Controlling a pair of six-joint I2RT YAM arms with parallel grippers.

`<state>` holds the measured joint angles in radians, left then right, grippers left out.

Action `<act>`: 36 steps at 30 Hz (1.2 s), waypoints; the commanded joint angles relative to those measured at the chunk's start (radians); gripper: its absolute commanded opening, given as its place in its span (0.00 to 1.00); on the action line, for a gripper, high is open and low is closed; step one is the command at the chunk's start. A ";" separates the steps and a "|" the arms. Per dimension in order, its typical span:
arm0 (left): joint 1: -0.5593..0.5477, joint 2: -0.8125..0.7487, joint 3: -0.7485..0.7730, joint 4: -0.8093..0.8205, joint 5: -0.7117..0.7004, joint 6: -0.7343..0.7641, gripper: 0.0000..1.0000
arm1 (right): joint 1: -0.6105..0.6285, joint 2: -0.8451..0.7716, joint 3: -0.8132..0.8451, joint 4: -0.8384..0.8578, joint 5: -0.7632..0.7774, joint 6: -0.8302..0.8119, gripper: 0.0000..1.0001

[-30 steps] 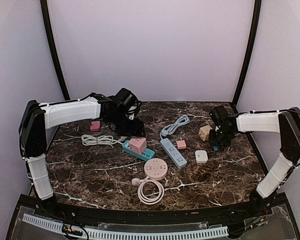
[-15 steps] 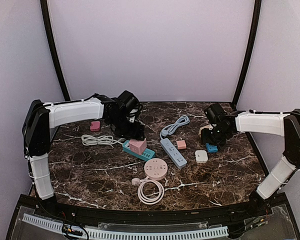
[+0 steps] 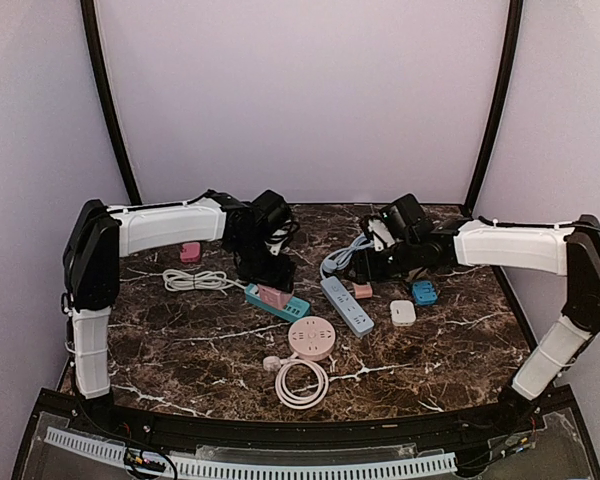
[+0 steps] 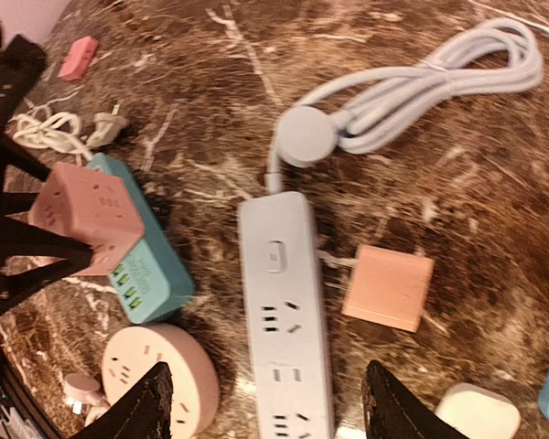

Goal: Pull the plug off the socket

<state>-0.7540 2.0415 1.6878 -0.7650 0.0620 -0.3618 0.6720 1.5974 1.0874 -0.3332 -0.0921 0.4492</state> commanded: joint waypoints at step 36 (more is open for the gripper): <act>-0.033 0.037 0.082 -0.008 -0.107 -0.135 0.15 | 0.106 0.474 0.258 0.294 -0.389 0.402 0.00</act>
<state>-0.7753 2.0888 1.7462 -0.7856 -0.0330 -0.4767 0.7681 2.0388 1.3331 -0.1032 -0.4786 0.7959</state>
